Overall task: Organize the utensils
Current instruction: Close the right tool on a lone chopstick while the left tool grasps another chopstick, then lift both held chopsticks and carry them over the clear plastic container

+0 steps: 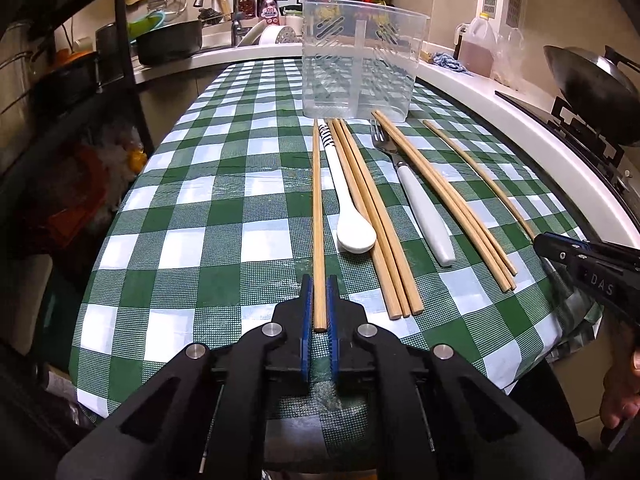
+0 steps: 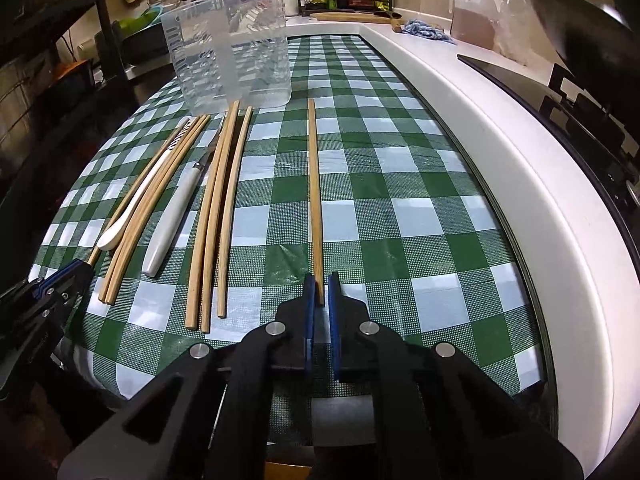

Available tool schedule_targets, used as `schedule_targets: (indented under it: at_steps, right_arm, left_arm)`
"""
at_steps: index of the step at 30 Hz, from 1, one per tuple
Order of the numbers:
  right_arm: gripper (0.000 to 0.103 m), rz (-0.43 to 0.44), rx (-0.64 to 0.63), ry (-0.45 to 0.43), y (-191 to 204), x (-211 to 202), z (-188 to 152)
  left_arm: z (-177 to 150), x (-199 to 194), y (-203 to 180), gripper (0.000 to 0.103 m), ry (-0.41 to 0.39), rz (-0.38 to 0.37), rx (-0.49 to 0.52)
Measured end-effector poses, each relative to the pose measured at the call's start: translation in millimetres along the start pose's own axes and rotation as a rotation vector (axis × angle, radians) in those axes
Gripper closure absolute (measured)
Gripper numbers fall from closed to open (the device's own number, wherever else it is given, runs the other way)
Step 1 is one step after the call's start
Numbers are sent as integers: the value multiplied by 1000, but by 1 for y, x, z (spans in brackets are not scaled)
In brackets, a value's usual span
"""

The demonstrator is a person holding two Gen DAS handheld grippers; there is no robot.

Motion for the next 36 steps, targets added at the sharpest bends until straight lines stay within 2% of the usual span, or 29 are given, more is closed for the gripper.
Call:
schedule_targets:
  at_steps: [8,13,18,36]
  right_arm:
    - [99,-7,-31,-12,2,1,1]
    - [99,12,-2,-6,0,-1,2]
    - [99,20,1,-53,0,-14,13]
    - [99,49,12,-344,-2,-83,74]
  left_arm:
    - [0,0,0,96,0,0,6]
    - [1,-1,1,96,-1,4,6]
    - [4,-7,5,96,-24,18,14]
    - [63,-65,11,97,-276,50,72]
Point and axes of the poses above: each gripper's, at about its wrist camera, not at the fingertips, and x roughly the way its jaws point, y to its left, z to its top, the point moved 10 cm from there along x, roughly the way its jaws point, and after that the axes turned 12 degrees about -y, right-handed, at the moved point
